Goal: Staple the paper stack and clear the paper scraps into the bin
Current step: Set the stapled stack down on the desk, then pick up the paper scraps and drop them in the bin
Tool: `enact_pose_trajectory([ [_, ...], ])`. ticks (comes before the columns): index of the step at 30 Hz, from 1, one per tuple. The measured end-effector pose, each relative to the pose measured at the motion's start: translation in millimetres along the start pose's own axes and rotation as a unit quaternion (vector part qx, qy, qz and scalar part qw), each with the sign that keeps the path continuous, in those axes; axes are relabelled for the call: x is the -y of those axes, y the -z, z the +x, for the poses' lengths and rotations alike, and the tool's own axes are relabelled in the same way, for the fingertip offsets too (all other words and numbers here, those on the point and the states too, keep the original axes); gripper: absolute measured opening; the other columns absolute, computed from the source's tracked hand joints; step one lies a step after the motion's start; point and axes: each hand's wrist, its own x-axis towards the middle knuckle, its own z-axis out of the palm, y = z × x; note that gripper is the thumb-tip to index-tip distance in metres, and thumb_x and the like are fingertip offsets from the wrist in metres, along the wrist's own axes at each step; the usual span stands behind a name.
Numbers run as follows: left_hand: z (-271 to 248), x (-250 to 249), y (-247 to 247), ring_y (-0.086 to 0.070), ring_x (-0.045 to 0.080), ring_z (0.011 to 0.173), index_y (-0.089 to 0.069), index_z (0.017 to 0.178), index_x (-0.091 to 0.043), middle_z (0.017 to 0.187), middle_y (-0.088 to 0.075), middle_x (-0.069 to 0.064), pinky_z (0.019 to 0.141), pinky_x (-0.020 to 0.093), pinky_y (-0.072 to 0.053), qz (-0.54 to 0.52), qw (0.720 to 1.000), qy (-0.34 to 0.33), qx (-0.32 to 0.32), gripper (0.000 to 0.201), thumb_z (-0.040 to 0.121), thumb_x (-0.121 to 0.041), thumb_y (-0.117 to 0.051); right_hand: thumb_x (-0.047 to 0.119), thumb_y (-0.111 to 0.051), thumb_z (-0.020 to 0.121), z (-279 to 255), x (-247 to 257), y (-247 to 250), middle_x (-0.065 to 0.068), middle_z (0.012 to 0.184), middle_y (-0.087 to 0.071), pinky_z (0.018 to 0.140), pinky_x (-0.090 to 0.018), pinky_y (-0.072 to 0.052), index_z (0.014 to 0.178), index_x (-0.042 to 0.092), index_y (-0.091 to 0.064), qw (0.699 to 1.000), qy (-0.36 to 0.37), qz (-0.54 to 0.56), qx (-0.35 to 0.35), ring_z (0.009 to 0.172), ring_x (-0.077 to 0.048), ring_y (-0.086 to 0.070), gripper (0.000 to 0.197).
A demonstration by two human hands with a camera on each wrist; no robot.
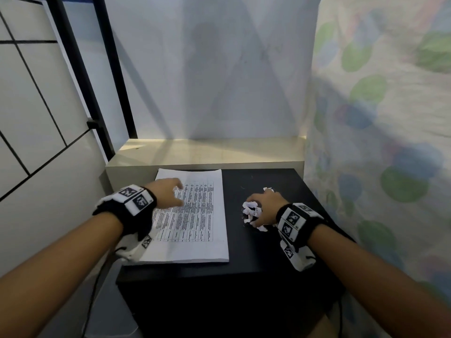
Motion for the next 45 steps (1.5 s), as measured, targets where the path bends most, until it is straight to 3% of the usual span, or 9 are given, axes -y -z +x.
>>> enact_pose_trajectory([
  [4,8,-59,-11,-0.055,0.02,0.119,-0.049,0.132,-0.02,0.128,-0.059,0.003,0.102,0.03,-0.04,0.0,0.995,-0.093,0.023,0.048,0.088,-0.03,-0.063,0.021,-0.069,0.08,9,-4,-1,-0.004,0.132,-0.054,0.096,-0.029,-0.046,0.127,0.021,-0.056,0.999,0.026,0.04,0.014,0.117,-0.021,-0.053,0.049],
  [8,29,-97,-36,-0.055,0.022,0.12,-0.052,0.129,-0.017,0.13,-0.058,0.004,0.1,0.031,-0.042,0.011,0.99,-0.131,0.057,0.044,0.087,-0.025,-0.064,0.008,-0.067,0.079,16,-14,-4,0.005,0.087,-0.055,0.075,-0.023,-0.043,0.105,0.015,-0.07,0.996,0.013,0.089,-0.013,0.088,-0.012,-0.052,0.027],
  [14,55,-122,-57,-0.056,0.026,0.119,-0.052,0.13,-0.011,0.131,-0.058,0.009,0.093,0.028,-0.046,0.05,0.985,-0.146,0.073,0.052,0.082,-0.022,-0.069,0.013,-0.072,0.077,28,-44,11,-0.001,0.088,-0.063,0.067,-0.022,-0.048,0.096,0.015,-0.073,0.978,-0.044,0.185,-0.083,0.081,-0.013,-0.057,0.019],
  [22,74,-133,-69,-0.061,0.029,0.113,-0.06,0.122,-0.007,0.123,-0.063,0.012,0.094,0.036,-0.052,0.07,0.982,-0.145,0.102,0.054,0.073,-0.025,-0.076,0.011,-0.07,0.078,46,-81,20,-0.005,0.11,-0.069,0.087,-0.03,-0.056,0.099,0.014,-0.072,0.981,-0.136,0.11,-0.087,0.101,-0.021,-0.064,0.022],
  [30,79,-138,-78,-0.047,0.026,0.122,-0.052,0.131,-0.02,0.129,-0.051,0.012,0.101,0.035,-0.046,0.035,0.972,-0.198,0.121,0.063,0.074,-0.026,-0.077,0.011,-0.061,0.08,48,-59,24,-0.004,0.113,-0.061,0.092,-0.036,-0.051,0.099,0.018,-0.07,0.987,-0.055,0.09,-0.124,0.106,-0.023,-0.059,0.022],
  [34,75,-141,-78,-0.048,0.032,0.119,-0.057,0.122,-0.012,0.129,-0.046,0.014,0.098,0.036,-0.045,0.068,0.971,-0.202,0.108,0.057,0.072,-0.027,-0.079,0.006,-0.054,0.085,57,-41,15,-0.009,0.11,-0.07,0.091,-0.036,-0.054,0.099,0.01,-0.073,0.993,-0.031,0.094,-0.063,0.102,-0.026,-0.065,0.024],
  [39,81,-141,-78,-0.051,0.028,0.12,-0.06,0.122,-0.009,0.127,-0.056,0.013,0.095,0.03,-0.043,0.082,0.972,-0.21,0.071,0.044,0.08,-0.014,-0.071,0.01,-0.052,0.088,62,-34,3,-0.014,0.128,-0.058,0.105,-0.042,-0.042,0.115,0.004,-0.062,0.997,-0.066,0.013,0.024,0.119,-0.031,-0.054,0.03],
  [43,83,-140,-78,-0.058,0.028,0.114,-0.063,0.115,-0.007,0.121,-0.064,0.012,0.092,0.033,-0.047,0.072,0.977,-0.187,0.067,0.039,0.079,-0.016,-0.072,0.009,-0.047,0.09,59,-30,-4,-0.016,0.127,-0.058,0.106,-0.04,-0.039,0.08,0.004,-0.061,0.999,-0.031,0.003,0.025,0.122,-0.031,-0.05,0.018],
  [45,84,-139,-78,-0.059,0.027,0.114,-0.061,0.116,-0.008,0.122,-0.064,0.01,0.091,0.033,-0.047,0.05,0.982,-0.17,0.066,0.042,0.078,-0.019,-0.073,0.005,-0.048,0.088,58,-30,-5,-0.01,0.123,-0.064,0.103,-0.035,-0.045,0.103,0.008,-0.071,0.999,0.007,0.048,0.016,0.117,-0.027,-0.057,0.027],
])
